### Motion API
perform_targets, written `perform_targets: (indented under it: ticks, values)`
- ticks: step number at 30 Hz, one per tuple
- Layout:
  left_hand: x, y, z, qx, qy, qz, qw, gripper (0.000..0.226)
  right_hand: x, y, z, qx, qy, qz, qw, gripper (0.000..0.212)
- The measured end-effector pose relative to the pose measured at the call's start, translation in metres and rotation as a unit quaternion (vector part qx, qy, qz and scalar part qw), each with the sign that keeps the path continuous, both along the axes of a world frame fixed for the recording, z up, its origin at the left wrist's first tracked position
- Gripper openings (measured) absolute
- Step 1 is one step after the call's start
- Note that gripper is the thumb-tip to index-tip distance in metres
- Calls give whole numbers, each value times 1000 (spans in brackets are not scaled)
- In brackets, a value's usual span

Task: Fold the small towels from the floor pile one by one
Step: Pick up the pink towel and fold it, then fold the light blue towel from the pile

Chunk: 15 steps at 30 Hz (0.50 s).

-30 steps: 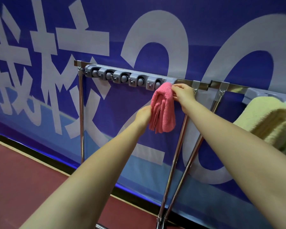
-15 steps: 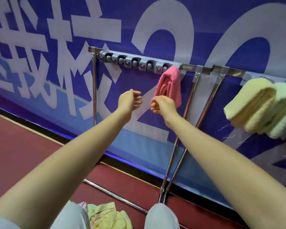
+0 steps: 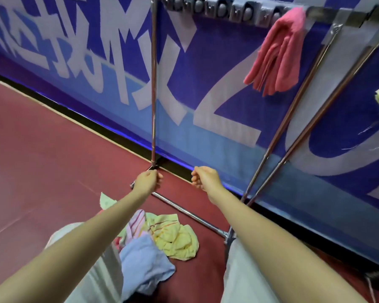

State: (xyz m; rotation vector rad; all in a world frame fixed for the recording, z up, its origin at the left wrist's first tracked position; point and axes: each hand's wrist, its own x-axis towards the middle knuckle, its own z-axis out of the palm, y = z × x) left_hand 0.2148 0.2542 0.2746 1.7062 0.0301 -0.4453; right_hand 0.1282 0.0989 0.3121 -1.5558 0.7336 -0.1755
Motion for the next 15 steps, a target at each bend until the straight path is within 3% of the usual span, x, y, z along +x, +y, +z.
perform_targets:
  ticks: [10, 15]
  values:
    - [11, 24, -150, 117, 117, -23, 986, 31, 7, 24, -183, 60, 193, 18, 979, 27]
    - [19, 31, -229, 213, 132, -60, 966, 30, -3, 20, -268, 63, 243, 15, 968, 25]
